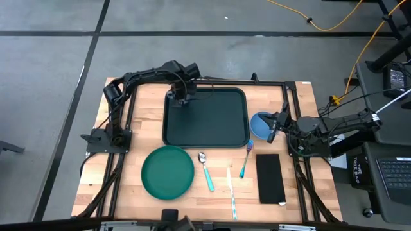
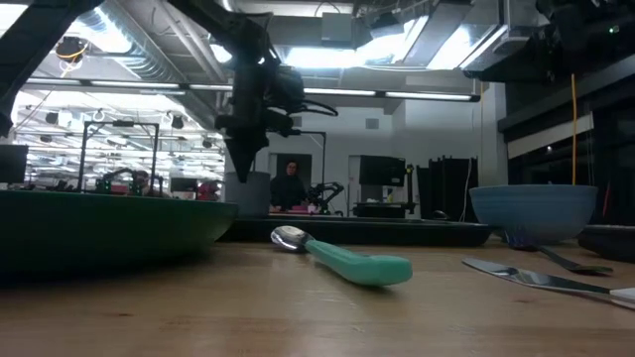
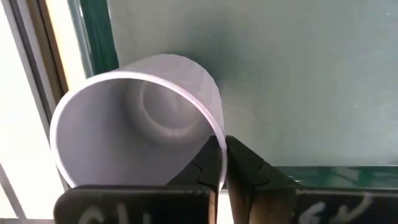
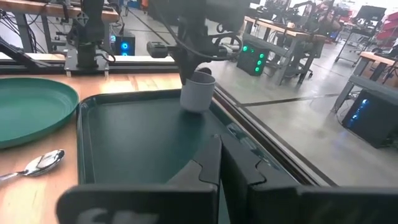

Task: Set up tray
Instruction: Put the light blue mug in the top left of the black serving tray

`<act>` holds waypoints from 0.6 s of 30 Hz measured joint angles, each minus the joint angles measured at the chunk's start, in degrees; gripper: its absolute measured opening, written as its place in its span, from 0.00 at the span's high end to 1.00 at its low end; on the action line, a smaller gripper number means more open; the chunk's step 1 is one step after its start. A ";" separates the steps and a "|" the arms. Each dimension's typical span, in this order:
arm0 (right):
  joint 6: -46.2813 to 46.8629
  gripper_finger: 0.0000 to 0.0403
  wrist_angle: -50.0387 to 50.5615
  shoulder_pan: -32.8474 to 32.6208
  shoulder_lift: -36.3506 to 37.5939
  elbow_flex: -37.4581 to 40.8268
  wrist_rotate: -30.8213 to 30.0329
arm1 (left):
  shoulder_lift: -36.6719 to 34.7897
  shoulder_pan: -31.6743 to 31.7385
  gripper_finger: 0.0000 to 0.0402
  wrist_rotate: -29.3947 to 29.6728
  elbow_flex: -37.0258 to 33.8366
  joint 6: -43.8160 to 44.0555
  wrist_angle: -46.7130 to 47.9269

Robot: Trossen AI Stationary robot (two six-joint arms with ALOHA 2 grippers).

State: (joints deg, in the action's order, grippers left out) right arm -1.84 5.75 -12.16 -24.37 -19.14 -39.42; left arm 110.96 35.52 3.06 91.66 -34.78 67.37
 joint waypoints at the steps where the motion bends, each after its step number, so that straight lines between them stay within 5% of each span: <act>1: 0.03 0.98 -0.03 0.00 0.01 0.00 0.00 | 0.00 0.21 0.99 0.01 0.00 -0.07 -0.07; 18: 0.03 0.98 -0.14 -0.02 -0.01 0.02 0.00 | 0.00 2.24 0.99 -1.57 0.00 -3.51 -2.50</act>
State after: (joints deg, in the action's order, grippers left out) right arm -1.80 5.61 -12.18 -24.38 -19.12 -39.42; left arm 110.96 37.76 1.49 91.66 -38.29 64.87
